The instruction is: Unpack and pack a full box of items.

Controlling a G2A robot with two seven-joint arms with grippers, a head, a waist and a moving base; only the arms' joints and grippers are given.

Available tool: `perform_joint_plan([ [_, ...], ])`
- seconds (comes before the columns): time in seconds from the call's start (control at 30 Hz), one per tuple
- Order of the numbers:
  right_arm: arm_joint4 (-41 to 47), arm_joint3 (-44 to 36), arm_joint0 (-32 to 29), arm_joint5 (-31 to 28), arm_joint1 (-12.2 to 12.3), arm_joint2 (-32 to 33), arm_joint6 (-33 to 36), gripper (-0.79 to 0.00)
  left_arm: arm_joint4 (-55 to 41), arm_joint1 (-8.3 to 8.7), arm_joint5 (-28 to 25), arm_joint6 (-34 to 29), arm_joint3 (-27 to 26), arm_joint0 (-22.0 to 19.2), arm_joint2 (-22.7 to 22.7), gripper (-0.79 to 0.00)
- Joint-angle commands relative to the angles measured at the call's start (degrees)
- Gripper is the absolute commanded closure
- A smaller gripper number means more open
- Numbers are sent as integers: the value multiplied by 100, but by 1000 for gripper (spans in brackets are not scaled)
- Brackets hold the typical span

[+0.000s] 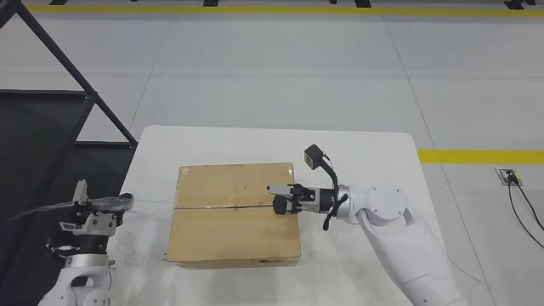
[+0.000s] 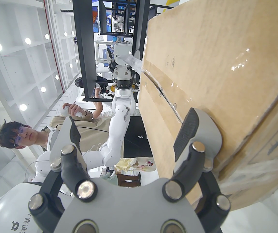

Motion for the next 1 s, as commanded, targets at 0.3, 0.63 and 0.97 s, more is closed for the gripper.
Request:
perform_joint_plan([
  [0.3, 0, 0, 0, 0, 0, 0, 0, -785, 54, -8, 82, -151, -245, -214, -109, -785],
  [0.63, 0, 0, 0, 0, 0, 0, 0, -785, 230, -34, 78, -281, -831, -142, -53, -785],
  [0.97, 0, 0, 0, 0, 0, 0, 0, -785, 783, -79, -35, -100, -1519, -59, 205, -785],
])
